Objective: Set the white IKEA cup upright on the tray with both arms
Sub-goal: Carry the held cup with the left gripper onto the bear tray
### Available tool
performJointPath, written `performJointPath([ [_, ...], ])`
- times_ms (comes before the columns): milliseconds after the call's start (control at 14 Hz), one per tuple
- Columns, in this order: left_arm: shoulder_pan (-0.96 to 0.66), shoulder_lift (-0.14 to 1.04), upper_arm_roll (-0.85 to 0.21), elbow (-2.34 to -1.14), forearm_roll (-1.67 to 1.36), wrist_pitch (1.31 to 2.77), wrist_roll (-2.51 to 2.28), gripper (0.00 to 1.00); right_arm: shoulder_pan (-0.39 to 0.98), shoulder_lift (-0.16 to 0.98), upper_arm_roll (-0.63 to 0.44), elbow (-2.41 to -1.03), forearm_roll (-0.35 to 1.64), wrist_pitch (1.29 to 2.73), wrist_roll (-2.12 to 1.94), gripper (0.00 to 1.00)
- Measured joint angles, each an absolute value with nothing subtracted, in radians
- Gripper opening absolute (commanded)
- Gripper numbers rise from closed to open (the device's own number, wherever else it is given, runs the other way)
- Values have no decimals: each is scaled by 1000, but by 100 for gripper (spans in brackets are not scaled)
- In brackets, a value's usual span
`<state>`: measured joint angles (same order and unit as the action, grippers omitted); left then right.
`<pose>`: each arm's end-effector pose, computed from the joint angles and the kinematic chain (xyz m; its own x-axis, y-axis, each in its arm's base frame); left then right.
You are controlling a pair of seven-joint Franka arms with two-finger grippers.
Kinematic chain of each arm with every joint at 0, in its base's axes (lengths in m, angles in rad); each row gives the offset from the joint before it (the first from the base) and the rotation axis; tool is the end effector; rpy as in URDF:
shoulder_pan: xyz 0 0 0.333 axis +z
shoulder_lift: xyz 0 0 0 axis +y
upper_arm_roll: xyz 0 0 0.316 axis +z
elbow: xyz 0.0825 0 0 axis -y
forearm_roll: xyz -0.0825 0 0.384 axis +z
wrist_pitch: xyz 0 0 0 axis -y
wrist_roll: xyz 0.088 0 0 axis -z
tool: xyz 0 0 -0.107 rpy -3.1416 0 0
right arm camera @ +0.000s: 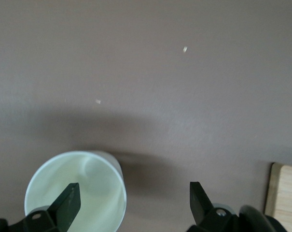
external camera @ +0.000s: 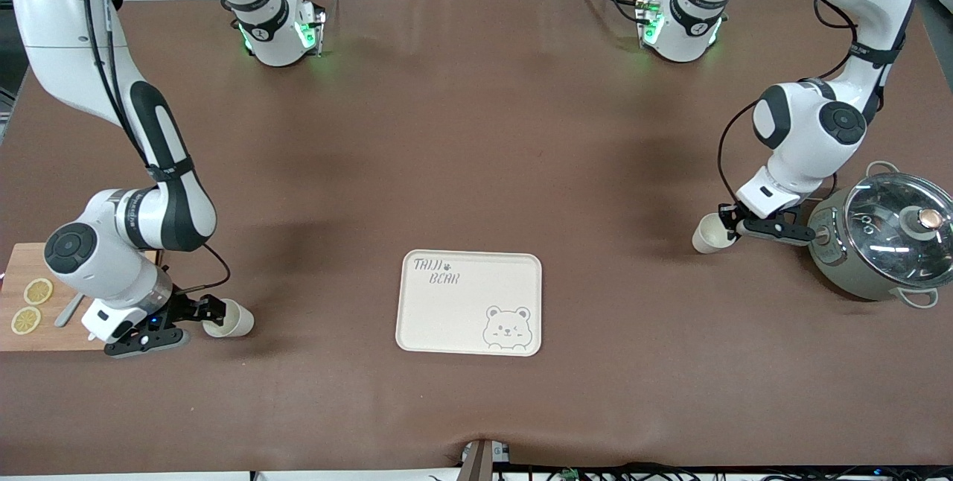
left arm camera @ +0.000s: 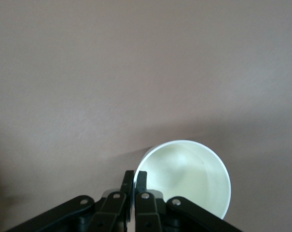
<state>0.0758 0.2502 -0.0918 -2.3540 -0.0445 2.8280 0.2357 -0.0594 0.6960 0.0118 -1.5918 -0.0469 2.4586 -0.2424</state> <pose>0.5352 -0.0067 0.2468 0.9535 -0.1996 0.2259 -0.2032 -0.9791 -0.0075 0.7136 -0.0352 0.2420 0.9613 0.2258 0.1580 0.2176 -0.9737 0.0677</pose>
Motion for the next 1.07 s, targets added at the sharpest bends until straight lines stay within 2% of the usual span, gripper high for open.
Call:
performJointPath([
  [143,71,250,-126,-2323,-45,2797,172,0,-59,697,12,-1591,-47,2414,-265,100],
  [500,47,234,-209,-2197,-45,2593,-19,0,-59,699,23,-1591,-25,2373,-272,100],
  [1071,-136,280,-229,-1975,53,2376,-434,0,-59,718,24,-1573,-23,2375,-272,100],
])
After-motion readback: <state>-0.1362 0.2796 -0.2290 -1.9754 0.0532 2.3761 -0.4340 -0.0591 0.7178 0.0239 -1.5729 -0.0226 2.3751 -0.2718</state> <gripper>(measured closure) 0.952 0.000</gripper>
